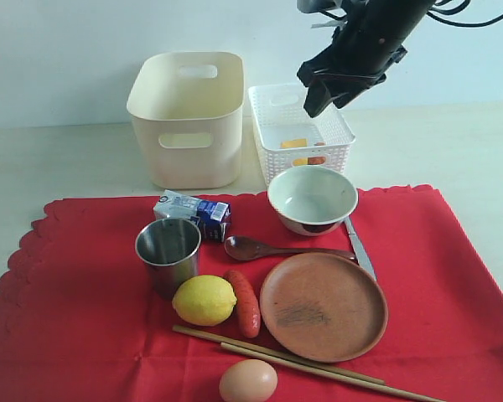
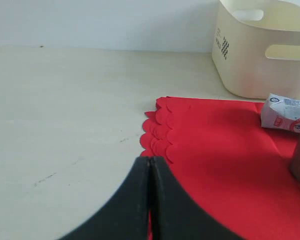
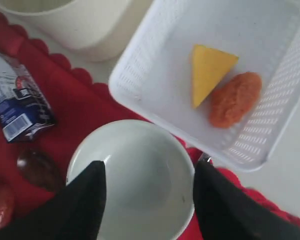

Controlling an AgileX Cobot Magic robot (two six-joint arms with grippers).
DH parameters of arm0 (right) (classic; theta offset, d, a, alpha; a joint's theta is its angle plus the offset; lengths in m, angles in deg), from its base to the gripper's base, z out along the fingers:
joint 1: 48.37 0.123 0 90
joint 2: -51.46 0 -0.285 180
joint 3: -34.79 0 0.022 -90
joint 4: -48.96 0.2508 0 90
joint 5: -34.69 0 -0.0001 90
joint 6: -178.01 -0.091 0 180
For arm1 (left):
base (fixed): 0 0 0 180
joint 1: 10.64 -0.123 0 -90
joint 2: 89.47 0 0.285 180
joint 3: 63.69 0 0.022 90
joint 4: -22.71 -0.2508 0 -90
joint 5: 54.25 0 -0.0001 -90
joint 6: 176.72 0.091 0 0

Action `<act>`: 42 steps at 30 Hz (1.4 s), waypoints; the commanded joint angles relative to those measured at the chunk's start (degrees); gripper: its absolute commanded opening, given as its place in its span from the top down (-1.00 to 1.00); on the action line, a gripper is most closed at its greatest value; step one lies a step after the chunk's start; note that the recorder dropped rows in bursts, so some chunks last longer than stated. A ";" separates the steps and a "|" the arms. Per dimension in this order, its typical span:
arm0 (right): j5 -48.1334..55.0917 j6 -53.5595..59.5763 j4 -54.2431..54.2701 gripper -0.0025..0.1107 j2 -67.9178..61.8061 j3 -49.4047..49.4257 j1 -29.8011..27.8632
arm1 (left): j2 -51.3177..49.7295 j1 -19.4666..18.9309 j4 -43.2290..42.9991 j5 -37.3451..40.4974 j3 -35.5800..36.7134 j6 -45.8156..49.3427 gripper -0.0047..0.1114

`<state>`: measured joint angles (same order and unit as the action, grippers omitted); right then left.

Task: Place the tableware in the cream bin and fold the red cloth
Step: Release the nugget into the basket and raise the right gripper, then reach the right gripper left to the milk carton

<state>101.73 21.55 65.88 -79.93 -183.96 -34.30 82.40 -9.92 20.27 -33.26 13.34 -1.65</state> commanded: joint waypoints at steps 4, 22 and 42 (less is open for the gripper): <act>2.93 1.22 5.54 0.04 1.61 -0.43 0.58 | 0.34 -0.18 0.17 -0.73 0.19 0.17 0.92; -0.38 4.99 -1.23 0.00 0.12 -0.43 18.30 | 0.34 -0.18 0.17 -0.73 0.19 0.17 0.92; -11.62 0.36 -1.87 -0.41 -9.82 -0.43 21.25 | 0.34 -0.18 0.17 -0.73 0.19 0.17 0.92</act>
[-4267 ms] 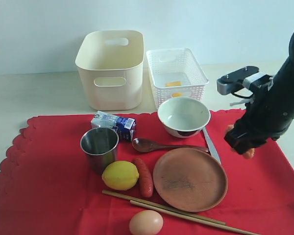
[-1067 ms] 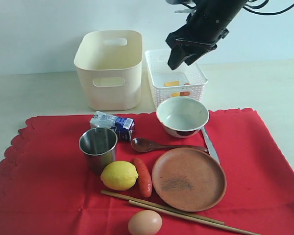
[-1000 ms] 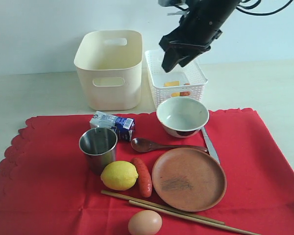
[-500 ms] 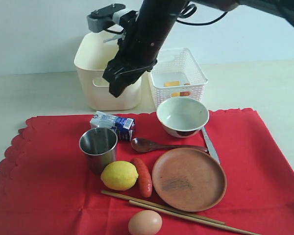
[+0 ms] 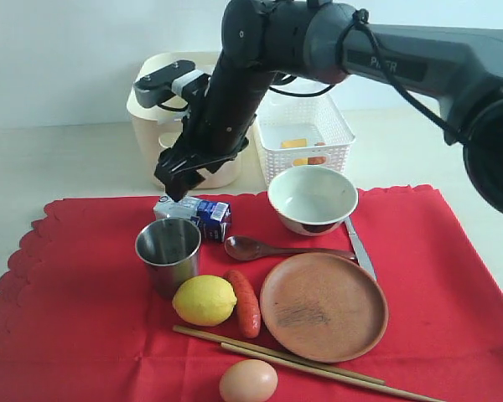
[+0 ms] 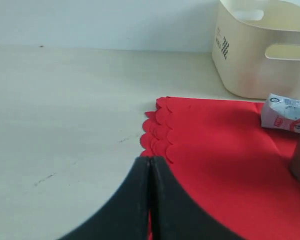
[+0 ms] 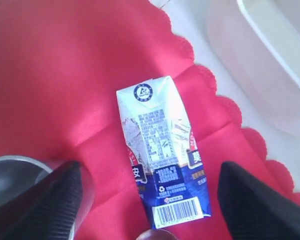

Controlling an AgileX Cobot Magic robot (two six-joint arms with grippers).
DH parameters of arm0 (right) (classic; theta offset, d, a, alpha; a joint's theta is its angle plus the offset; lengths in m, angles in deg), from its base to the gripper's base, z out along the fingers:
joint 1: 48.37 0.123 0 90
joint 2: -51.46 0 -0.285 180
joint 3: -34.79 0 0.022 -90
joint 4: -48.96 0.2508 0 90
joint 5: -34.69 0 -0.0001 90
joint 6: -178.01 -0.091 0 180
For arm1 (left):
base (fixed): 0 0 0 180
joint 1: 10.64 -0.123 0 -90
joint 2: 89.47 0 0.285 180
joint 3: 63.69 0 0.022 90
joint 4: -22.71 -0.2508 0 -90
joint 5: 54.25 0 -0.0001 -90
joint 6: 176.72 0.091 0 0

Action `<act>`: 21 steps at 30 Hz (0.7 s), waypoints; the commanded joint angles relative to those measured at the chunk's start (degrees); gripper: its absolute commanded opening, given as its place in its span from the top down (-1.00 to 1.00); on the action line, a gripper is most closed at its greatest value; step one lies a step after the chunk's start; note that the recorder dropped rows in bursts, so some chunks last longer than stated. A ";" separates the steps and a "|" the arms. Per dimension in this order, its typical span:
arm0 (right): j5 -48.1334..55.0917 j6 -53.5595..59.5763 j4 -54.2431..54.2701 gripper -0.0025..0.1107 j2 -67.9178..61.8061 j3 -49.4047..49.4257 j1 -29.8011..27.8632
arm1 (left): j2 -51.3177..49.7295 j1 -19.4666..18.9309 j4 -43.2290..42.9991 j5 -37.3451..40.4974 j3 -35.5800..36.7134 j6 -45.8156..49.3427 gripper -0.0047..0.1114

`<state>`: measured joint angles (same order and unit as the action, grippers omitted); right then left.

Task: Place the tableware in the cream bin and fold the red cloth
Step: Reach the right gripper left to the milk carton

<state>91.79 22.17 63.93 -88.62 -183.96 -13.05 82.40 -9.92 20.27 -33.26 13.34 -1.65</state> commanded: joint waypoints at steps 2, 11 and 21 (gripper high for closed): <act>-2.22 -0.26 0.08 -0.43 -1.89 -0.43 0.01 | 0.34 -0.18 0.17 -0.73 0.19 0.17 0.92; -4.06 0.83 0.45 -0.43 -4.63 -0.43 0.01 | 0.34 -0.18 0.17 -0.73 0.19 0.17 0.92; -4.46 1.16 1.70 -0.39 -7.31 -0.43 0.01 | 0.34 -0.18 0.17 -0.73 0.19 0.17 0.92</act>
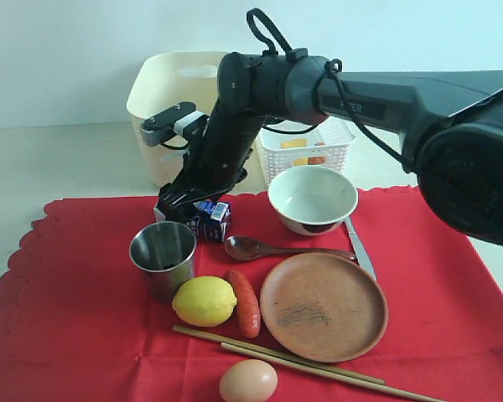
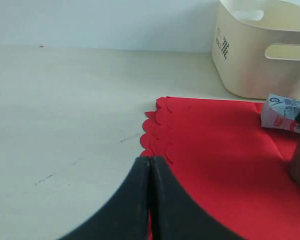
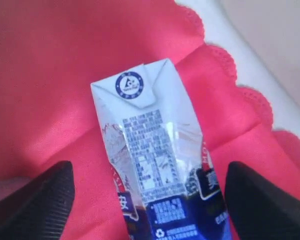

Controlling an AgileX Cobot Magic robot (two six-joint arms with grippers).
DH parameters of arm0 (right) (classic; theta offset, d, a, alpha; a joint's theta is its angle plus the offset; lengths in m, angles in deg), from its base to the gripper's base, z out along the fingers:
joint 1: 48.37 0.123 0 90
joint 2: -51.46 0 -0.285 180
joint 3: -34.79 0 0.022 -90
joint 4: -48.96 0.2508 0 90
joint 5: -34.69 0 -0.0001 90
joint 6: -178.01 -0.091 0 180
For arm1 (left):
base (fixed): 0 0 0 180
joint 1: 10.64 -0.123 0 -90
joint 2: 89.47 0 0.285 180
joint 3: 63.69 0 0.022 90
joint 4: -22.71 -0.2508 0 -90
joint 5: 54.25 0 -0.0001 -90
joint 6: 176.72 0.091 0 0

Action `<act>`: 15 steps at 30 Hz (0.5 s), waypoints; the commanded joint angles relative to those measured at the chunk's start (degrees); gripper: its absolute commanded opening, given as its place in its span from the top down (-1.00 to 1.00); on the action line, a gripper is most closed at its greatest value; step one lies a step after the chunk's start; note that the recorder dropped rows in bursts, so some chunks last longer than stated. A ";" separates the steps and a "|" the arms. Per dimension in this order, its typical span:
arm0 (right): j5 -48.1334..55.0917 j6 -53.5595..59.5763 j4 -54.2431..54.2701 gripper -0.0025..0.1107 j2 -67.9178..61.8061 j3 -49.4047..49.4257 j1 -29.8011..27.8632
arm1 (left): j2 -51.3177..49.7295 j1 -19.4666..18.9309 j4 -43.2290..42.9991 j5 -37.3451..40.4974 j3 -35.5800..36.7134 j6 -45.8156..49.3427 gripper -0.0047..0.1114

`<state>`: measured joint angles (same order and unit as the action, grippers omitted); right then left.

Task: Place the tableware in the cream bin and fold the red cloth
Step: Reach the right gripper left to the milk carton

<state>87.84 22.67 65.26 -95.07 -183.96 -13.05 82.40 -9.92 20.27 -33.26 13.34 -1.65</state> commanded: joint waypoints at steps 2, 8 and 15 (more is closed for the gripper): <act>-1.01 0.67 0.11 -0.28 -1.10 -0.43 0.01 | 0.34 -0.18 0.17 -0.73 0.19 0.17 0.92; -2.23 0.53 -0.54 0.57 -1.10 -0.43 0.01 | 0.34 -0.18 0.17 -0.73 0.19 0.17 0.92; -2.12 -1.81 -0.72 0.96 2.10 -0.43 0.01 | 0.34 -0.18 0.17 -0.73 0.19 0.17 0.92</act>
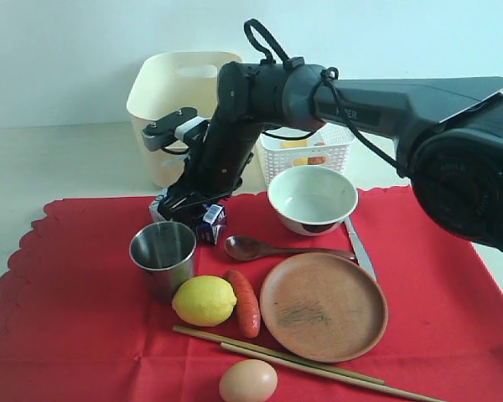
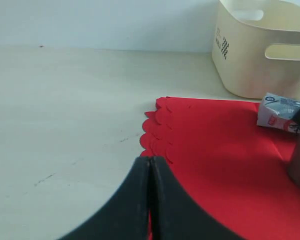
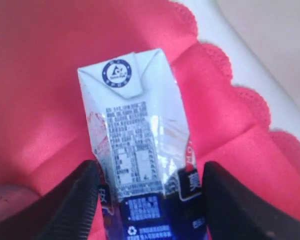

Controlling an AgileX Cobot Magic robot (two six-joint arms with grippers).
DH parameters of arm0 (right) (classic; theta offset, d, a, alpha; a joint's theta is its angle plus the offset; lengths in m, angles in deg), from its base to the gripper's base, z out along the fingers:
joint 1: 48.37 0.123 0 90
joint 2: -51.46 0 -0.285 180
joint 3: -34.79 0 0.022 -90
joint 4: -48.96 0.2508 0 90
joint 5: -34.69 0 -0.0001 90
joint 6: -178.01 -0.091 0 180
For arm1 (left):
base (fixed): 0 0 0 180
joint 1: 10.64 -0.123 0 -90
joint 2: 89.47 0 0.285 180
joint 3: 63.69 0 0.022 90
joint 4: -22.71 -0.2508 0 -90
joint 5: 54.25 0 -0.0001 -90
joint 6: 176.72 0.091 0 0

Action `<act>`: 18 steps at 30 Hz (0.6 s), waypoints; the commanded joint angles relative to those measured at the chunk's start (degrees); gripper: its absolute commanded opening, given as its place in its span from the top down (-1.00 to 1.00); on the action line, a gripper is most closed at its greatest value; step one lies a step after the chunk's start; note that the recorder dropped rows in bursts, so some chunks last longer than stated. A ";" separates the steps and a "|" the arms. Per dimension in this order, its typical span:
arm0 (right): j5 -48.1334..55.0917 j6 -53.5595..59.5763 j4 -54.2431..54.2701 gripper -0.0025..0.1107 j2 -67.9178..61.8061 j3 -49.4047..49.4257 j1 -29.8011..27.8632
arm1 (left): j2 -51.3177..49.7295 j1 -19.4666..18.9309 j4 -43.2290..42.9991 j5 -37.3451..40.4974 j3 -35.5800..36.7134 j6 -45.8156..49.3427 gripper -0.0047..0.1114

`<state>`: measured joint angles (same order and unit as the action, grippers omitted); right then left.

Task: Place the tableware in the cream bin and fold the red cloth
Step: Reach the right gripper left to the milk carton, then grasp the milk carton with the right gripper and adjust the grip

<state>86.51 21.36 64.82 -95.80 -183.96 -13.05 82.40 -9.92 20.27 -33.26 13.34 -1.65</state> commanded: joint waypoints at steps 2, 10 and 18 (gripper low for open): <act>-0.57 -0.62 -0.28 0.96 5.08 -0.43 0.01 | 0.34 -0.18 0.17 -0.73 0.19 0.17 0.92; 0.73 -0.52 -0.28 0.96 11.80 -0.43 -0.09 | 0.34 -0.18 0.17 -0.73 0.19 0.17 0.92; 3.81 -0.52 0.01 0.96 12.75 -0.43 -0.83 | 0.34 -0.18 0.17 -0.73 0.19 0.17 0.92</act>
<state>89.78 20.84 64.39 -84.10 -183.96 -13.39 82.40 -9.92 20.27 -33.26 13.34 -1.65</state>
